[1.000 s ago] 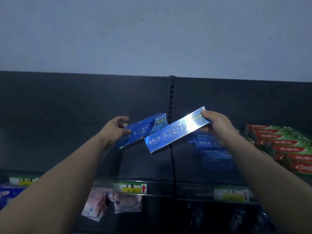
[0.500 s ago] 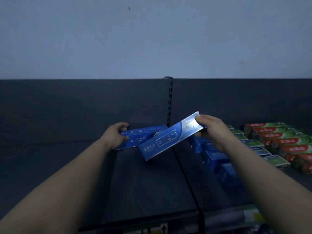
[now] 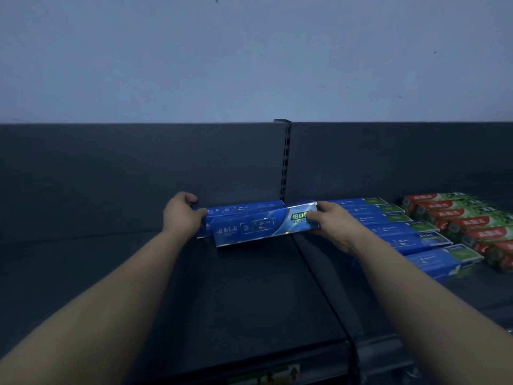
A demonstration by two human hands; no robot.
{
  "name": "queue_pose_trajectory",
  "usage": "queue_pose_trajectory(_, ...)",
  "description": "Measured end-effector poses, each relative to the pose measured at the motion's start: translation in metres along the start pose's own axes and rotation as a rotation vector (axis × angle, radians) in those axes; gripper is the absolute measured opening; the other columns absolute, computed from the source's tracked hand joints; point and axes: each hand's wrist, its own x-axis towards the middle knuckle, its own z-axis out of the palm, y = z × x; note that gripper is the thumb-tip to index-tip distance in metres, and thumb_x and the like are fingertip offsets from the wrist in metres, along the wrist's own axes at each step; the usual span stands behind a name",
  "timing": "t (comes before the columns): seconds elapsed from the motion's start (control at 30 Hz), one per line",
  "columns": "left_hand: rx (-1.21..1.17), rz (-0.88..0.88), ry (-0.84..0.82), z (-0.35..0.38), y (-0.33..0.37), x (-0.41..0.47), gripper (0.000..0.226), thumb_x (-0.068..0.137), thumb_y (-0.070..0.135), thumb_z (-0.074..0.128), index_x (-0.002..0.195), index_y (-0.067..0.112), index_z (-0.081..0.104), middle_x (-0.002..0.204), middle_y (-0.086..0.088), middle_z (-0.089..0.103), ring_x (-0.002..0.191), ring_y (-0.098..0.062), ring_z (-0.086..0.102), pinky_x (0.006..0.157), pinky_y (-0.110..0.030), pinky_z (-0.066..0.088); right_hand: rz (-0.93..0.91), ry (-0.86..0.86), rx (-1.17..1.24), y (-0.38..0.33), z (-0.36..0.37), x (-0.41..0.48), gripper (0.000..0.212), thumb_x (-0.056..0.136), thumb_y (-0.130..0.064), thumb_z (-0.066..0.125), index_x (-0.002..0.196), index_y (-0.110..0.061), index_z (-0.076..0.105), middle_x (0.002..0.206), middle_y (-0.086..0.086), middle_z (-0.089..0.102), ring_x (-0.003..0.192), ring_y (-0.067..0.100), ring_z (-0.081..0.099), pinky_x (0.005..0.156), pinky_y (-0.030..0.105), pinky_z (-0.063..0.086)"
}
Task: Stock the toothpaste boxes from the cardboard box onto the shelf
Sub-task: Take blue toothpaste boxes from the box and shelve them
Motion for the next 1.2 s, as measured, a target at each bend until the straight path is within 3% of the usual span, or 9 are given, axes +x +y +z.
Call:
queue_pose_trajectory(0.1, -0.073, -0.009, 0.065, -0.009, 0.003, -0.003, 0.025, 0.087, 0.012, 0.065, 0.111, 0.006, 0.061, 0.098, -0.004, 0.059, 0.099, -0.025, 0.060, 0.081, -0.026, 0.041, 0.008, 0.000, -0.139, 0.005, 0.008, 0.001, 0.013, 0.087, -0.005, 0.058, 0.097, -0.011, 0.063, 0.102, 0.011, 0.070, 0.101, 0.032, 0.065, 0.094, 0.050, 0.050)
queue_pose_trajectory(0.33, -0.253, -0.061, 0.074, -0.018, 0.009, -0.020, 0.022, 0.091, 0.010, 0.059, 0.112, 0.009, 0.062, 0.100, -0.004, 0.061, 0.088, -0.015, 0.055, 0.077, -0.024, 0.039, 0.002, -0.004, -0.305, 0.005, 0.033, 0.007, 0.029, 0.090, -0.003, 0.056, 0.118, -0.012, 0.057, 0.103, 0.003, 0.063, 0.089, 0.017, 0.057, 0.063, 0.021, 0.043)
queue_pose_trajectory(0.47, -0.290, -0.083, 0.072, -0.020, 0.007, -0.027, 0.024, 0.091, 0.009, 0.057, 0.114, 0.008, 0.061, 0.101, -0.002, 0.062, 0.089, -0.014, 0.056, 0.072, -0.020, 0.041, -0.015, 0.015, -0.345, 0.008, 0.041, 0.014, 0.035, 0.092, -0.007, 0.056, 0.126, -0.012, 0.053, 0.119, 0.007, 0.061, 0.094, 0.017, 0.053, 0.078, 0.026, 0.042)
queue_pose_trajectory(0.6, -0.298, -0.062, 0.057, -0.022, 0.006, -0.039, 0.025, 0.091, 0.009, 0.056, 0.116, 0.009, 0.060, 0.100, 0.001, 0.060, 0.085, -0.009, 0.055, 0.072, -0.018, 0.040, -0.033, 0.022, -0.381, 0.007, 0.041, 0.012, 0.067, 0.092, -0.018, 0.061, 0.149, -0.014, 0.026, 0.149, 0.006, 0.038, 0.127, 0.024, 0.046, 0.099, 0.032, 0.040)
queue_pose_trajectory(0.7, -0.269, -0.004, 0.038, -0.022, 0.011, -0.050, 0.023, 0.092, 0.011, 0.056, 0.114, 0.012, 0.060, 0.096, 0.003, 0.060, 0.077, -0.002, 0.053, 0.062, -0.012, 0.039, -0.104, 0.048, -0.407, -0.001, 0.035, 0.000, 0.074, 0.092, -0.025, 0.062, 0.152, -0.019, 0.020, 0.155, 0.001, 0.029, 0.138, 0.023, 0.036, 0.111, 0.038, 0.034)
queue_pose_trajectory(0.83, -0.235, 0.142, -0.036, -0.017, 0.037, -0.065, 0.024, 0.092, 0.011, 0.056, 0.116, 0.011, 0.058, 0.102, 0.001, 0.060, 0.081, -0.004, 0.056, 0.066, -0.009, 0.047, -0.201, 0.124, -0.490, -0.016, 0.018, -0.026, 0.064, 0.094, -0.026, 0.058, 0.150, -0.020, 0.027, 0.154, 0.001, 0.031, 0.136, 0.021, 0.037, 0.106, 0.031, 0.032)
queue_pose_trajectory(0.93, -0.221, 0.260, -0.116, -0.002, 0.063, -0.077, 0.030, 0.091, 0.013, 0.057, 0.120, 0.013, 0.058, 0.107, 0.003, 0.061, 0.096, -0.010, 0.057, 0.088, -0.026, 0.049, -0.268, 0.193, -0.558, -0.023, -0.003, -0.048, 0.060, 0.095, -0.024, 0.057, 0.148, -0.020, 0.031, 0.153, -0.001, 0.032, 0.139, 0.018, 0.031, 0.110, 0.028, 0.027)
queue_pose_trajectory(1.1, -0.241, 0.406, -0.310, 0.043, 0.105, -0.115, 0.035, 0.091, 0.014, 0.058, 0.127, 0.013, 0.057, 0.112, 0.001, 0.062, 0.100, -0.010, 0.057, 0.088, -0.022, 0.043, -0.282, 0.330, -0.693, -0.012, -0.059, -0.098, 0.058, 0.095, -0.025, 0.057, 0.147, -0.017, 0.034, 0.153, 0.000, 0.032, 0.144, 0.016, 0.021, 0.114, 0.027, 0.019)
queue_pose_trajectory(1.2, -0.263, 0.444, -0.444, 0.074, 0.131, -0.153, 0.038, 0.092, 0.015, 0.058, 0.130, 0.013, 0.054, 0.113, 0.000, 0.061, 0.103, -0.014, 0.058, 0.090, -0.026, 0.046, -0.253, 0.404, -0.751, 0.002, -0.098, -0.138, 0.056, 0.092, -0.023, 0.061, 0.143, -0.011, 0.040, 0.147, 0.005, 0.041, 0.139, 0.021, 0.031, 0.111, 0.027, 0.022)
